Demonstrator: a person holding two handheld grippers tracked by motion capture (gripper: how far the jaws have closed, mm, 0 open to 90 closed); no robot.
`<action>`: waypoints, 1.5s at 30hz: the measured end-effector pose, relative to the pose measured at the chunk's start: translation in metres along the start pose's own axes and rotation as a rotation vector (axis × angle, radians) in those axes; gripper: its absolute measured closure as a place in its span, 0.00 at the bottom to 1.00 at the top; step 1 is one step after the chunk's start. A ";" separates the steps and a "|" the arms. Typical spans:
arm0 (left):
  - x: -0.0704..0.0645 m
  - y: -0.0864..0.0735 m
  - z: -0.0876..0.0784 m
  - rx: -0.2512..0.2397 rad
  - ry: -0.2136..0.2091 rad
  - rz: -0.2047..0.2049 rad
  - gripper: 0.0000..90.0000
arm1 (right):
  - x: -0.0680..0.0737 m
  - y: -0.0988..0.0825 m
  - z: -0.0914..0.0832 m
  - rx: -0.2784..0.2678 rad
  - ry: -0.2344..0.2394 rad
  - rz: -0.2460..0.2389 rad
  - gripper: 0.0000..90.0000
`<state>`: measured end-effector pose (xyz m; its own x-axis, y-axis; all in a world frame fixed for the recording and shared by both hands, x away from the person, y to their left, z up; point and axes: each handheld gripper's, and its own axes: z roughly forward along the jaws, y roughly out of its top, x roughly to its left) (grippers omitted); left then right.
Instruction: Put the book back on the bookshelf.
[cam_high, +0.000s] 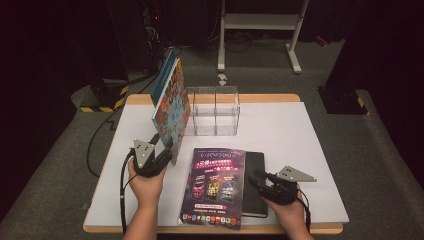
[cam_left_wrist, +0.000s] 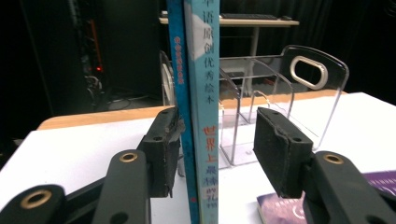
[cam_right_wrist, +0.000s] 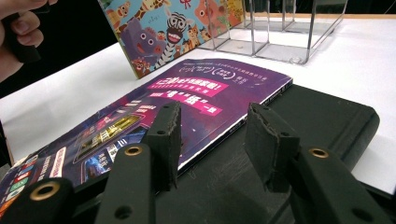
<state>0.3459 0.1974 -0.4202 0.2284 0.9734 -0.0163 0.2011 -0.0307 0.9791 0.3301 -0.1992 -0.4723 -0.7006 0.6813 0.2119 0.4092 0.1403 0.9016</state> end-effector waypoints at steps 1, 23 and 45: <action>0.001 0.000 -0.001 0.004 -0.004 0.003 0.53 | 0.000 0.000 0.000 0.001 0.000 -0.001 0.61; 0.011 -0.026 -0.027 0.179 -0.139 0.001 0.42 | 0.001 0.000 0.000 0.003 -0.008 -0.010 0.62; -0.029 -0.079 -0.004 0.378 -0.329 0.013 0.33 | 0.003 -0.002 0.003 0.016 -0.062 -0.079 0.49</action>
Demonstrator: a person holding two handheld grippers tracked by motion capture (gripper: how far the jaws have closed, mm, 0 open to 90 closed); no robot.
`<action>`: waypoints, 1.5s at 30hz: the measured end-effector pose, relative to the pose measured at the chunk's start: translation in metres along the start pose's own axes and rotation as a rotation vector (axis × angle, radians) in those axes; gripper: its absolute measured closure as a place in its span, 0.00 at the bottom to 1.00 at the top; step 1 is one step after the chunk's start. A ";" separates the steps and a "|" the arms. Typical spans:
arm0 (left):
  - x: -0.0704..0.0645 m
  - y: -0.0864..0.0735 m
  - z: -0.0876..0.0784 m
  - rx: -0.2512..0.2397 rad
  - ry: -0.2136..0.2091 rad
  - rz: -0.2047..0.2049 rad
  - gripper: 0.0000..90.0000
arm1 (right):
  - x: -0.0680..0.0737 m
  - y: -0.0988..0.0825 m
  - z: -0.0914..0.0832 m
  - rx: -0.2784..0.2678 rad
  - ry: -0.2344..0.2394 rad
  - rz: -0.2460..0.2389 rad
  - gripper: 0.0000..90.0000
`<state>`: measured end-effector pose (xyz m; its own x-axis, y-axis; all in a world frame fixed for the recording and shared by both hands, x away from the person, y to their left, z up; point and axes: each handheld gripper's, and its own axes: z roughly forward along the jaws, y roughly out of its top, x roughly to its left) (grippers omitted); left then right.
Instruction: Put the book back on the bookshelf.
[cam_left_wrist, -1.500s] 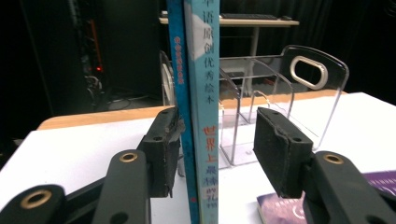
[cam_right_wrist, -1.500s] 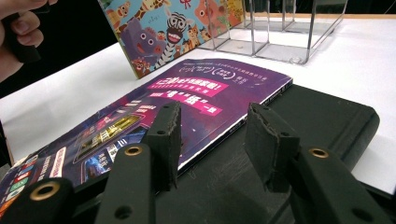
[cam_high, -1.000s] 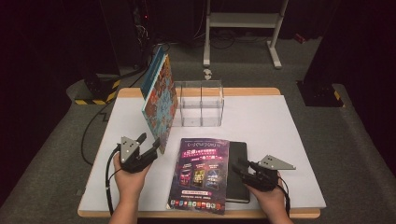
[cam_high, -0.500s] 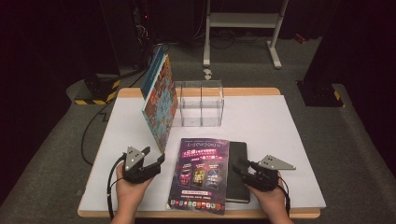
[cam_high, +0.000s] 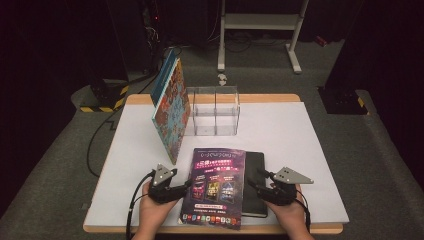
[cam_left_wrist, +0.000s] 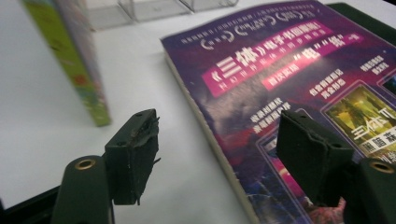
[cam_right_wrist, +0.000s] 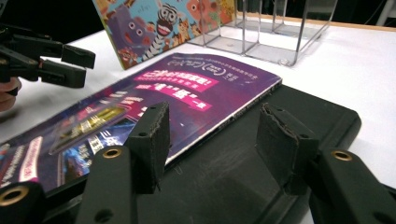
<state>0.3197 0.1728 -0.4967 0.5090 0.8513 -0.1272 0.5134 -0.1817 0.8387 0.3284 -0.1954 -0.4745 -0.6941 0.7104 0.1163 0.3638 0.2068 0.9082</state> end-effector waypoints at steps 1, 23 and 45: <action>-0.002 -0.001 0.003 0.005 -0.012 -0.002 0.34 | 0.000 0.000 0.000 0.003 -0.004 -0.003 0.49; -0.013 -0.005 0.015 0.066 -0.149 -0.076 0.20 | 0.007 -0.006 0.010 0.043 -0.029 -0.007 0.47; -0.018 -0.006 0.018 0.090 -0.220 -0.119 0.21 | 0.005 -0.006 0.011 0.052 -0.034 -0.002 0.47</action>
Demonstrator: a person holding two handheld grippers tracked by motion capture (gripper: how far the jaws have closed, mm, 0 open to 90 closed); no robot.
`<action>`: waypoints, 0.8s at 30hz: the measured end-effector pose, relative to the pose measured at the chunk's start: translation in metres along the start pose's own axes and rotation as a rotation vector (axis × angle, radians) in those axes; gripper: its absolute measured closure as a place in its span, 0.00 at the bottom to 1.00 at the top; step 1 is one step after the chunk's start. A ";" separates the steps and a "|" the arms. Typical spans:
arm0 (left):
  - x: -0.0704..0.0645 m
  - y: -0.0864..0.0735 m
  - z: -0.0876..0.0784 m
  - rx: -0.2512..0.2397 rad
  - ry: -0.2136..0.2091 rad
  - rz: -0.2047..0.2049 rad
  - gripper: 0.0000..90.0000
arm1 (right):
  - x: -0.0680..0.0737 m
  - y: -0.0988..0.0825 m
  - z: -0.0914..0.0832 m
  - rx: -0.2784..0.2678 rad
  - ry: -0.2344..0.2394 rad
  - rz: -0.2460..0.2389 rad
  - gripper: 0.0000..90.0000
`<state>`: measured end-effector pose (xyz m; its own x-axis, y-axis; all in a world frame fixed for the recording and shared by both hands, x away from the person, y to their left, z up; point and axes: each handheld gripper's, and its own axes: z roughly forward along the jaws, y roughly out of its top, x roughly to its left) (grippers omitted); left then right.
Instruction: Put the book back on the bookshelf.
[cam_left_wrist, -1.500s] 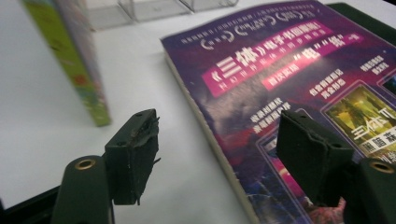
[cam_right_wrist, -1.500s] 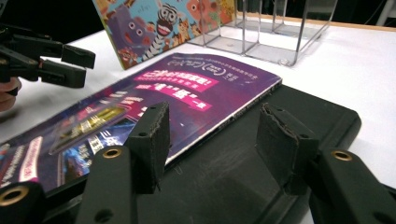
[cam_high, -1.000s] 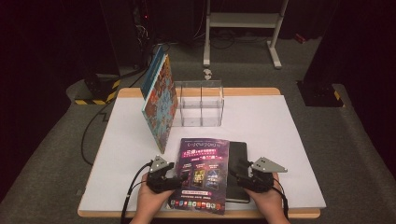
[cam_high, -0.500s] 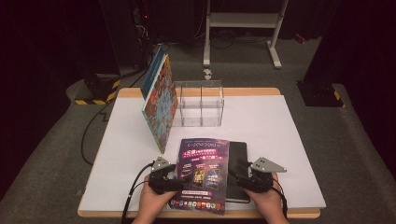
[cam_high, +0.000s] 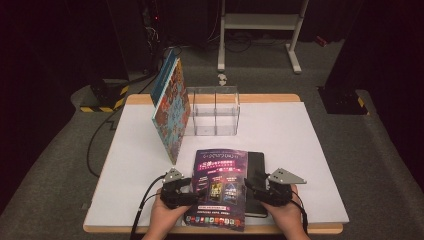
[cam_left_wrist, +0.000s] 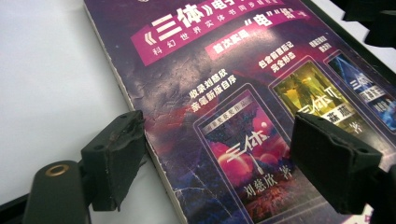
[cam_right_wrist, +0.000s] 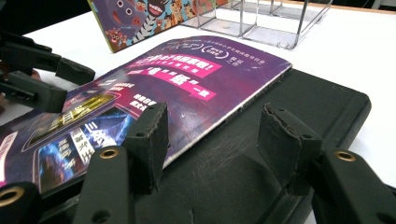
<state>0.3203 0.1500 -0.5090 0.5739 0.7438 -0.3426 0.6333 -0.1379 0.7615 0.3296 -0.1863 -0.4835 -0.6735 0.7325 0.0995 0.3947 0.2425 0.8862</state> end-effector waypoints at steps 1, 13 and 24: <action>-0.001 0.000 0.000 -0.001 -0.004 0.003 0.21 | 0.000 0.000 0.000 0.000 -0.002 0.001 0.47; -0.011 0.000 0.002 -0.008 -0.060 0.037 0.24 | -0.008 -0.001 -0.003 0.009 -0.050 0.029 0.47; -0.012 0.001 0.004 -0.015 -0.063 0.021 0.23 | -0.009 0.000 -0.006 0.001 -0.052 0.033 0.47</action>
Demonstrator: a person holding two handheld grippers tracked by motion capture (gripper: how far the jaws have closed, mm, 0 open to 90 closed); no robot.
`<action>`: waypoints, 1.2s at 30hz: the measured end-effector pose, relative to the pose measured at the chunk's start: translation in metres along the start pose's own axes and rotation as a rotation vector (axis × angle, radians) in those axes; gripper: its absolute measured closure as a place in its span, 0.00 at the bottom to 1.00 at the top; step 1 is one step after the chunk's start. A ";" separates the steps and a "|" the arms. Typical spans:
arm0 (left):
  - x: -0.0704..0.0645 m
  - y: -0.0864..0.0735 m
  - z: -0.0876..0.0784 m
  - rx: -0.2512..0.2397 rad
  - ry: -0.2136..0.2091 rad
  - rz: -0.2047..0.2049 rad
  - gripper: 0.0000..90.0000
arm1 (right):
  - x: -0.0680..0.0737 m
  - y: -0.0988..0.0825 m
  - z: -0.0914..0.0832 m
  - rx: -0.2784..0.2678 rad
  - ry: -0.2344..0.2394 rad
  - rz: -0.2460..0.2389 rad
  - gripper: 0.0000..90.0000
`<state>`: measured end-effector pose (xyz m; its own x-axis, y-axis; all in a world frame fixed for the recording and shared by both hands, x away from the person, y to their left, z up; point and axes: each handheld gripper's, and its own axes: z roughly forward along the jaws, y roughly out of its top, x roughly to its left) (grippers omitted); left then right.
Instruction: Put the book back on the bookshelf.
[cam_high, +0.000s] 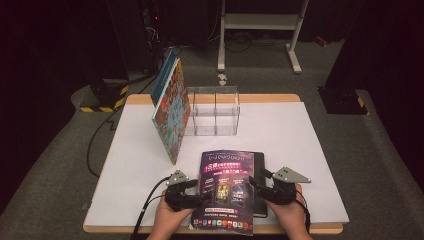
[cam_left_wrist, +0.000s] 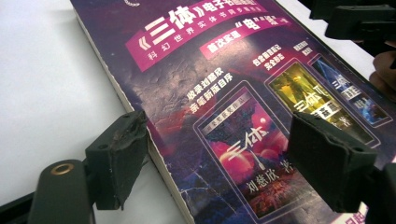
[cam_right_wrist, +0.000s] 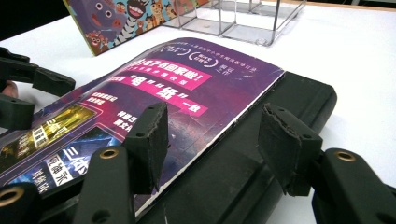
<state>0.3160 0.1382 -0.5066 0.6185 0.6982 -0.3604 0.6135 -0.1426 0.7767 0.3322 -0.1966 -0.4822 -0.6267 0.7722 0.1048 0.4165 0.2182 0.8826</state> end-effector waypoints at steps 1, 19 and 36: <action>-0.001 0.000 0.001 0.000 -0.011 -0.002 0.23 | 0.000 0.000 0.000 0.001 -0.002 0.002 0.47; -0.033 0.017 0.005 -0.038 -0.025 0.143 0.27 | -0.023 -0.003 0.000 0.051 -0.078 0.123 0.38; -0.033 0.010 0.011 -0.043 0.033 0.161 0.32 | -0.017 -0.008 -0.002 0.109 -0.009 0.226 0.28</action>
<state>0.3066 0.1063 -0.4926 0.6900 0.6918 -0.2127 0.4859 -0.2250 0.8446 0.3382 -0.2132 -0.4901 -0.5042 0.8137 0.2892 0.6143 0.1026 0.7824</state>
